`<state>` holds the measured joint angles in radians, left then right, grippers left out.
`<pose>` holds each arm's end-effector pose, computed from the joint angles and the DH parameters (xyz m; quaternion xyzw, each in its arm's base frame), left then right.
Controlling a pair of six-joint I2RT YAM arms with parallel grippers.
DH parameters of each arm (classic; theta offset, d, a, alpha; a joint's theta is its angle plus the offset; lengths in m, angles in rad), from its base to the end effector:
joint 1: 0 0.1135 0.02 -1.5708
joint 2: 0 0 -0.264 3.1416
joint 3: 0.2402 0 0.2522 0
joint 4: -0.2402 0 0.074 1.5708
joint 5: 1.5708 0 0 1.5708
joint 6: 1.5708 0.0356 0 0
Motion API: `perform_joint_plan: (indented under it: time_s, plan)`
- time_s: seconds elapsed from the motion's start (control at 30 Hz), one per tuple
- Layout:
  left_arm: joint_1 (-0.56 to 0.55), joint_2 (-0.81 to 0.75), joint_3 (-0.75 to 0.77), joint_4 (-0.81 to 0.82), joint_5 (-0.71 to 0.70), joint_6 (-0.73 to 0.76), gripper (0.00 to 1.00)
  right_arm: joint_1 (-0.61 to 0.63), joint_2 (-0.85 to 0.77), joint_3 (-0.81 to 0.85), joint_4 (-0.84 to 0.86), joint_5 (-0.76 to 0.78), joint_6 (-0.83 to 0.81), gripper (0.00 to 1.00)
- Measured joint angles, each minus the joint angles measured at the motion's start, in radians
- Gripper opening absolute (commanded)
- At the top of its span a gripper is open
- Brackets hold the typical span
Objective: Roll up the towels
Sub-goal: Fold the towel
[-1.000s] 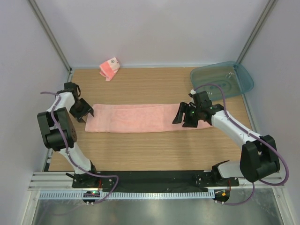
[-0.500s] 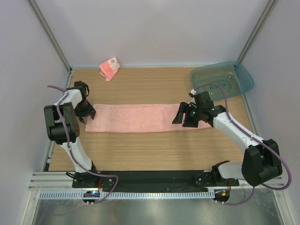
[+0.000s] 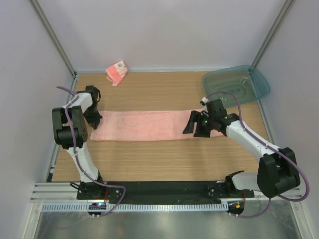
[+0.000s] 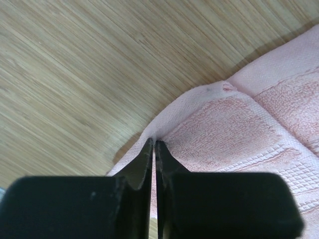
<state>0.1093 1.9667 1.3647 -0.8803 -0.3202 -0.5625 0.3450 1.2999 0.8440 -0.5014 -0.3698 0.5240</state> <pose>0.3638 0.0512 0.1604 -0.3317 0.9288 0.1454 0.0783 0.2379 0.0992 0.2262 0.0285 0.9383 0.2839 0.1955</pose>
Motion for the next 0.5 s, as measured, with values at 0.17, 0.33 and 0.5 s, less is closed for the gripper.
perform_joint_plan:
  time_s: [0.17,0.33,0.5]
  plan:
    - [-0.002,0.011,0.012,-0.01,-0.003,0.018,0.0,0.0,0.0,-0.006,0.009,-0.008,0.0,0.73]
    - [-0.004,0.054,0.063,-0.06,-0.048,0.048,0.0,0.0,0.0,-0.008,0.024,-0.026,0.001,0.73]
    - [0.011,0.082,0.084,-0.089,-0.113,0.089,0.0,0.0,0.0,-0.01,0.04,-0.045,0.001,0.73]
